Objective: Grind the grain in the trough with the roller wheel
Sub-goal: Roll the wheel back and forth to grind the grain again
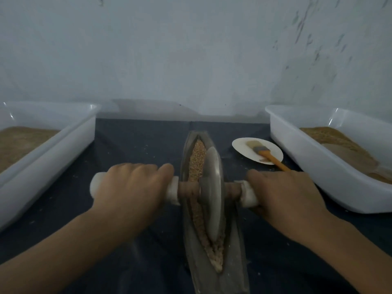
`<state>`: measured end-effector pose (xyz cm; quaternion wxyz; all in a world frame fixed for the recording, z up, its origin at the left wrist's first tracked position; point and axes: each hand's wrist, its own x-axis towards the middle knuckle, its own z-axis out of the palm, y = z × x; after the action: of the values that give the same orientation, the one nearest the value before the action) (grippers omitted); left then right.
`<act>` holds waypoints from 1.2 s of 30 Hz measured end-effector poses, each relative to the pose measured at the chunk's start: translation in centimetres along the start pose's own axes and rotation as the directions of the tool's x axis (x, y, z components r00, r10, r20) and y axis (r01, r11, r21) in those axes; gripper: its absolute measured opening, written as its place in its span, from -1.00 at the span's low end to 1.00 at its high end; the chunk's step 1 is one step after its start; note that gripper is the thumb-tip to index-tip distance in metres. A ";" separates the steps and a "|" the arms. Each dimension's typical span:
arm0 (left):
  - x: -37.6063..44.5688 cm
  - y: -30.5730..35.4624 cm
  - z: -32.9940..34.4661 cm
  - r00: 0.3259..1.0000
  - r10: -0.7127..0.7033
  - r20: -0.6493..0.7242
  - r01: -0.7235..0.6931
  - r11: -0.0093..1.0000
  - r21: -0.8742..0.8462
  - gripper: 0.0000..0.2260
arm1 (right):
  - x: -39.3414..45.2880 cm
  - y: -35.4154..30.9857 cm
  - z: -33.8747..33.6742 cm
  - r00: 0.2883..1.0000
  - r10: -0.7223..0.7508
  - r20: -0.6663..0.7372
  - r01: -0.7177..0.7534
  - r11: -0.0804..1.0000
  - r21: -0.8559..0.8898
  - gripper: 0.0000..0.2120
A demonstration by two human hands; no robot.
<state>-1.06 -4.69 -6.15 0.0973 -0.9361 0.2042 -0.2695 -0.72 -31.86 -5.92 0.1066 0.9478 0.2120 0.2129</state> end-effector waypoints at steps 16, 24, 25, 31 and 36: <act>1.7 -0.9 1.9 0.977 -0.156 0.147 0.167 0.983 -0.070 -0.68 | 2.9 0.0 0.5 0.979 -0.028 -0.204 0.022 0.999 -0.030 -0.58; 0.0 -0.7 0.8 0.979 -0.122 0.162 0.128 0.991 -0.025 -0.69 | 2.1 0.3 1.0 0.981 -0.067 -0.185 0.066 0.998 -0.013 -0.51; 1.3 -0.8 1.4 0.975 -0.159 0.154 0.161 0.987 0.000 -0.73 | 3.5 0.7 1.9 0.985 -0.039 -0.169 0.036 0.999 -0.016 -0.51; 9.6 -2.7 4.4 0.962 -0.242 0.126 0.234 0.969 0.075 -0.82 | 10.8 3.0 6.5 0.988 0.129 -0.088 -0.129 0.992 0.016 -0.66; 7.8 -1.5 2.7 0.983 -0.161 0.085 0.155 0.985 0.070 -0.76 | 7.3 1.8 4.6 0.987 0.160 -0.011 -0.159 0.984 0.081 -0.79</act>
<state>6.85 -6.56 -4.33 0.1141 -0.9570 0.1162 -0.2402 7.96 -30.70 -6.91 0.0493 0.9634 0.1448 0.2203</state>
